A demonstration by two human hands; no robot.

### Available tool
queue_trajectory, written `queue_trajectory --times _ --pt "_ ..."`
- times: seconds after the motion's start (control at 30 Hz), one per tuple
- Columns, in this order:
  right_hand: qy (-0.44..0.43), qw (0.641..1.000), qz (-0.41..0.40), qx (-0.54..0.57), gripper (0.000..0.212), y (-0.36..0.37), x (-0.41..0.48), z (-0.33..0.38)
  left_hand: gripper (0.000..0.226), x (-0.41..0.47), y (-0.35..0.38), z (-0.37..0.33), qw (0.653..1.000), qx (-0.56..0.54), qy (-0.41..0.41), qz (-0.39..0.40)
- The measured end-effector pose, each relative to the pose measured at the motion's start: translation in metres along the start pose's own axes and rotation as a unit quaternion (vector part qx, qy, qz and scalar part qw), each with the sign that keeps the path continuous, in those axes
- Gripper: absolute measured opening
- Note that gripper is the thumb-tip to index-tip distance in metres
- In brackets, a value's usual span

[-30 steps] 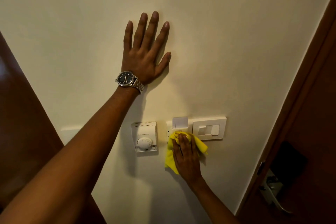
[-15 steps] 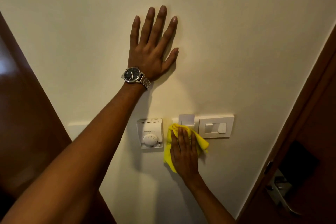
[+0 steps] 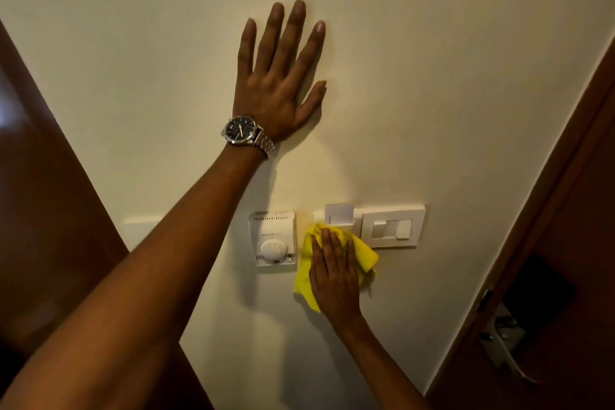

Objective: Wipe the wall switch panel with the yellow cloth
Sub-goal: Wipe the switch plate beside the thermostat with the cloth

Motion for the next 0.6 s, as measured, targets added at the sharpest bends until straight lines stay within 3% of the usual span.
queue_trajectory --times 0.13,0.3,0.47,0.6 --pt "-0.027 0.999 0.026 -0.007 0.049 0.002 -0.025 -0.011 0.067 0.0 -0.003 0.0 1.0 -0.006 -0.002 0.002" --pt "0.082 0.996 0.001 0.044 0.049 0.004 -0.01 -0.015 0.068 -0.001 0.003 0.0 1.0 -0.002 0.003 -0.009" --pt "0.063 0.996 0.009 0.057 0.044 0.008 -0.028 -0.024 0.068 -0.001 0.002 0.001 1.0 -0.004 0.0 -0.007" --pt "0.081 0.992 -0.014 0.095 0.051 0.006 -0.009 -0.029 0.069 0.001 0.005 0.0 1.0 0.008 0.005 -0.015"
Point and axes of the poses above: each hand's wrist, its own x-axis towards the middle knuckle, its own y-axis out of the palm, z = x × y, the point moved 2 cm from there along x, towards the middle knuckle, and after that the axes turned 4 degrees about -z, right-handed, at the moved point
